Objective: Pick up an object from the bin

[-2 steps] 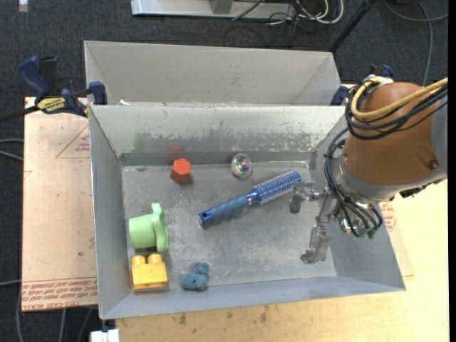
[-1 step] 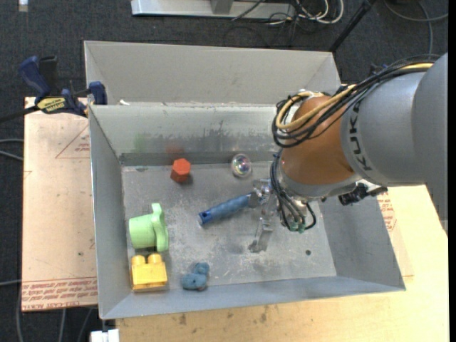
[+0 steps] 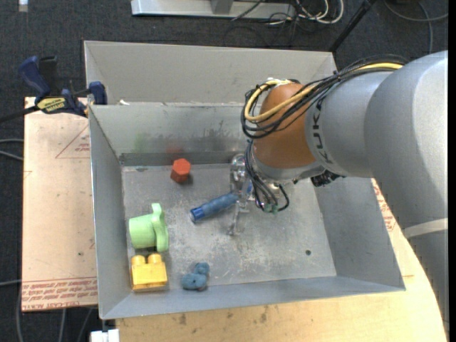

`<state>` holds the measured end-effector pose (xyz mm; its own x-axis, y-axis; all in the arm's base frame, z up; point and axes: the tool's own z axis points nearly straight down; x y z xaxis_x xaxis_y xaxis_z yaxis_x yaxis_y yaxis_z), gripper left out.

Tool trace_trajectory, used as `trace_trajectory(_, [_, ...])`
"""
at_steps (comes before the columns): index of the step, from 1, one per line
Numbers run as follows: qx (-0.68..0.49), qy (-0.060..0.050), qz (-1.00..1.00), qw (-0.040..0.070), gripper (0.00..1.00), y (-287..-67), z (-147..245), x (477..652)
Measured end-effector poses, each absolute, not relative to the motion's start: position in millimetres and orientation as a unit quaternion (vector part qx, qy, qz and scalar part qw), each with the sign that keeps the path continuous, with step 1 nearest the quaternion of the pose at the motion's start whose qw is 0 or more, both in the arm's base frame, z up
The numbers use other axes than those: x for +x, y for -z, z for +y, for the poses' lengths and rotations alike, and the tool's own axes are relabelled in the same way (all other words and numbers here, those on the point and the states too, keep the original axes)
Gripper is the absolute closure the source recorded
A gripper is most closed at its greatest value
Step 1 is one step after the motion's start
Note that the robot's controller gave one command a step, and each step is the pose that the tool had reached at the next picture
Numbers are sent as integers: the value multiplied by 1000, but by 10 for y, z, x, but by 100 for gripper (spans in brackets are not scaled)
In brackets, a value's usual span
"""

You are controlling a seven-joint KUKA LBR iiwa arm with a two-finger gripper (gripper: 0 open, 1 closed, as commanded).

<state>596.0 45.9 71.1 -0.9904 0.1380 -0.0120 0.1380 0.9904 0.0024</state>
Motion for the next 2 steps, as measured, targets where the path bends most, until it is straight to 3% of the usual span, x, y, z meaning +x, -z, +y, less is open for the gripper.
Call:
trace_trajectory(1, [70,0,998,4,100,-732,448,5947])
trace_trajectory(2, [96,-1,995,5,100,-2235,129,6240])
